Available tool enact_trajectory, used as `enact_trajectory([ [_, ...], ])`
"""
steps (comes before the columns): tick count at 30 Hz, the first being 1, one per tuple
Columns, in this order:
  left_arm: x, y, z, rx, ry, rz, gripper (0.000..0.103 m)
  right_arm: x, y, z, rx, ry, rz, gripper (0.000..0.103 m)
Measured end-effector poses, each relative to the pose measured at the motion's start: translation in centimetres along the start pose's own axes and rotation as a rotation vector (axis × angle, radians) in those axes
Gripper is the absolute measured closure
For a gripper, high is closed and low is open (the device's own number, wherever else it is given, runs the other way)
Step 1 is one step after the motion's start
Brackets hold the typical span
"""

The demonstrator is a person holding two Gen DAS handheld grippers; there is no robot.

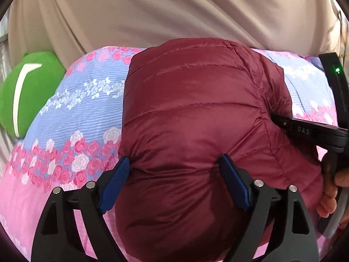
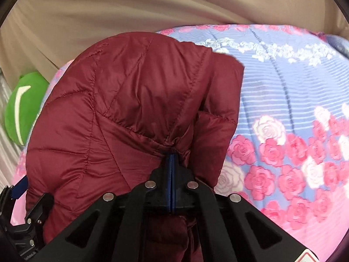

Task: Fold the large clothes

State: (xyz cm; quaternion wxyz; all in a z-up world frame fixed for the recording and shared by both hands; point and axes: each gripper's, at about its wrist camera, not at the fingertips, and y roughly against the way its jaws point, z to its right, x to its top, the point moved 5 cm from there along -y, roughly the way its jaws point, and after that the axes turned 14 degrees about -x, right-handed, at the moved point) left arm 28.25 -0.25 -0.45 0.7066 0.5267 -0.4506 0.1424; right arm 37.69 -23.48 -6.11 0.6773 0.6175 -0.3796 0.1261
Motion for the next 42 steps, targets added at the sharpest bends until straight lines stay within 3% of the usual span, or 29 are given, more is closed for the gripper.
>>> enact_trajectory([
  [2,0.1,1.2,-0.5,-0.036,0.043,0.000,0.021,0.3,1.8,0.1,-0.024,-0.006,0.028,0.103],
  [4,0.2,2.4,-1.1,-0.052,0.066,0.014,0.021,1.1,4.6,0.1,0.008,-0.030,0.082,0.101],
  [8,0.8,3.7,-2.2,-0.040,0.093,0.041,0.020,4.9,6.9,-1.4,-0.001,0.002,0.159,0.101],
  [12,0.6,2.9,-3.2,-0.015,0.124,0.019,0.019,8.0,2.7,-1.8,-0.046,-0.015,0.099,0.102],
  [14,0.1,2.0,-3.5,-0.018,0.134,-0.007,0.016,7.8,-1.1,-1.1,-0.091,-0.033,0.015,0.103],
  [16,-0.2,1.3,-3.6,-0.073,0.167,-0.012,0.013,6.7,-4.5,-0.6,-0.046,-0.064,-0.090,0.103],
  [21,-0.3,0.9,-3.5,-0.059,0.182,-0.043,0.013,6.9,-2.0,-0.3,-0.074,-0.068,-0.071,0.103],
  [23,-0.3,1.4,-3.2,-0.064,0.178,-0.044,0.014,6.1,1.3,-0.1,-0.015,-0.071,-0.020,0.093],
  [26,-0.7,2.7,-2.4,-0.058,0.163,-0.042,0.014,1.8,7.4,-0.5,0.037,0.004,0.047,0.093],
  [28,-1.0,3.2,-1.9,-0.066,0.158,-0.042,0.014,-1.2,9.0,-1.0,0.044,0.064,0.045,0.093],
  [31,-1.4,3.7,-0.9,-0.058,0.135,-0.037,0.014,-5.5,8.2,-2.0,-0.003,0.156,0.004,0.093],
  [34,-2.0,4.3,0.0,-0.027,0.114,-0.036,0.014,-7.6,7.9,-2.0,-0.104,0.209,0.055,0.096],
  [38,-3.1,6.0,0.7,0.008,0.094,-0.002,0.012,-9.1,12.1,-1.6,-0.068,0.146,0.097,0.082],
  [42,-4.9,6.8,1.0,0.031,0.114,0.010,0.010,-11.1,14.1,-0.8,-0.108,0.136,0.132,0.067],
])
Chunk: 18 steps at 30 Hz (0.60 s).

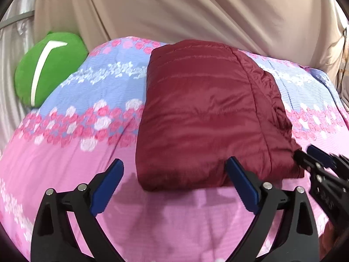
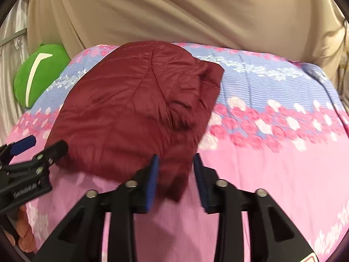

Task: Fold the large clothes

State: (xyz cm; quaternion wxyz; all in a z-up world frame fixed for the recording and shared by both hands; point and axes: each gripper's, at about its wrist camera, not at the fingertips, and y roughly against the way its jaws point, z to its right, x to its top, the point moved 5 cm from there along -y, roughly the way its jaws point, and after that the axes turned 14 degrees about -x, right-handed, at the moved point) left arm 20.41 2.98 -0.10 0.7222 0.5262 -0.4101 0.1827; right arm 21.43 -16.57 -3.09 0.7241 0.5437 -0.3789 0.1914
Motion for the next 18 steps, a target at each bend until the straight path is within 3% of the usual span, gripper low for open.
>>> enact_trajectory([
  [5,-2.9,-0.2,0.0,0.052,-0.001,-0.030,0.010,-3.5,1.3,0.6,-0.026,-0.002,-0.020,0.060],
  [10,-5.5,-0.8,-0.3,0.099,0.013,-0.079,0.009,-5.7,0.0,0.4,-0.044,0.039,-0.067,0.055],
  [14,-5.5,0.0,0.4,0.121,-0.017,-0.034,0.006,-5.9,-0.1,0.4,-0.040,0.031,-0.066,0.047],
  [18,-5.4,0.1,0.9,0.129,-0.044,-0.025,0.005,-6.1,0.0,0.2,-0.046,0.026,-0.063,0.046],
])
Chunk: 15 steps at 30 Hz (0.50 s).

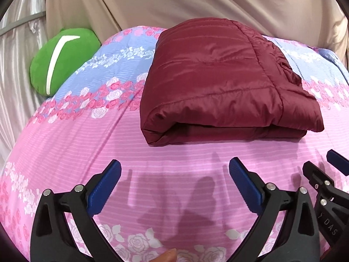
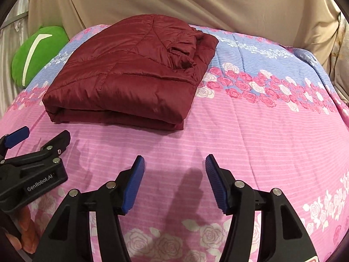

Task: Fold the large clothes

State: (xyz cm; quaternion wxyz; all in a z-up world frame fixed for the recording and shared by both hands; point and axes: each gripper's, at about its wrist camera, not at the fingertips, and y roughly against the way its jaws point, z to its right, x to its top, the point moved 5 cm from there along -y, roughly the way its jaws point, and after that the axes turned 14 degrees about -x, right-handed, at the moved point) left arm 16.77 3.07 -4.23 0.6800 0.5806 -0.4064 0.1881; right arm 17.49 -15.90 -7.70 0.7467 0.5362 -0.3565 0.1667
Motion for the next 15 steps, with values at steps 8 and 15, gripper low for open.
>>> enact_trajectory([
  [8,0.0,0.0,0.6,-0.014,-0.008,0.012,0.005,-0.2,0.4,-0.3,-0.009,-0.003,0.017,0.043],
  [15,-0.1,0.2,1.3,-0.011,-0.024,0.010,0.005,-0.2,0.6,-0.7,-0.014,0.004,0.023,0.042],
])
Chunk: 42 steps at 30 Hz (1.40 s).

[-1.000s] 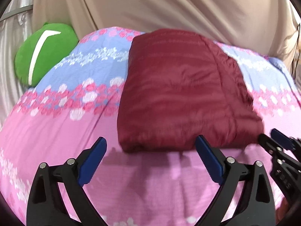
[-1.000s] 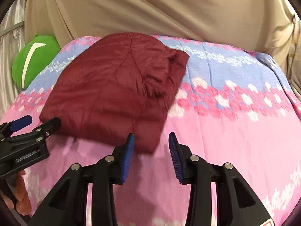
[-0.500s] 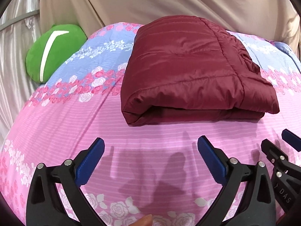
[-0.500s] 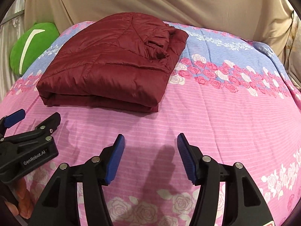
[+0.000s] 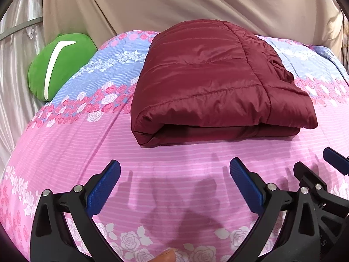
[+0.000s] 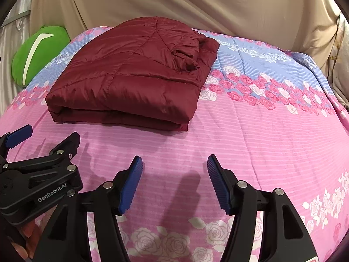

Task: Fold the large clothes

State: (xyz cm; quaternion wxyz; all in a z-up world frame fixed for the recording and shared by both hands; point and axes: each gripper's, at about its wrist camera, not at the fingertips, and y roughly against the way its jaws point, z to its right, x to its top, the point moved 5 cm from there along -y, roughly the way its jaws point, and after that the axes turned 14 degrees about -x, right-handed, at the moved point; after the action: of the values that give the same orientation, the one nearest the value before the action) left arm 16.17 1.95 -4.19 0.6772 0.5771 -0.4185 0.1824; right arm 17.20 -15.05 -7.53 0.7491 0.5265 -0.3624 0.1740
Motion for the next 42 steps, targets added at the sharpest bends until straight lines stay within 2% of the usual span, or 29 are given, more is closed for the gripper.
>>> enact_trajectory([
  [42,-0.01,0.31,0.15,0.002,0.015,0.014,0.006,-0.14,0.73,-0.06,-0.047,-0.014,0.025,0.042],
])
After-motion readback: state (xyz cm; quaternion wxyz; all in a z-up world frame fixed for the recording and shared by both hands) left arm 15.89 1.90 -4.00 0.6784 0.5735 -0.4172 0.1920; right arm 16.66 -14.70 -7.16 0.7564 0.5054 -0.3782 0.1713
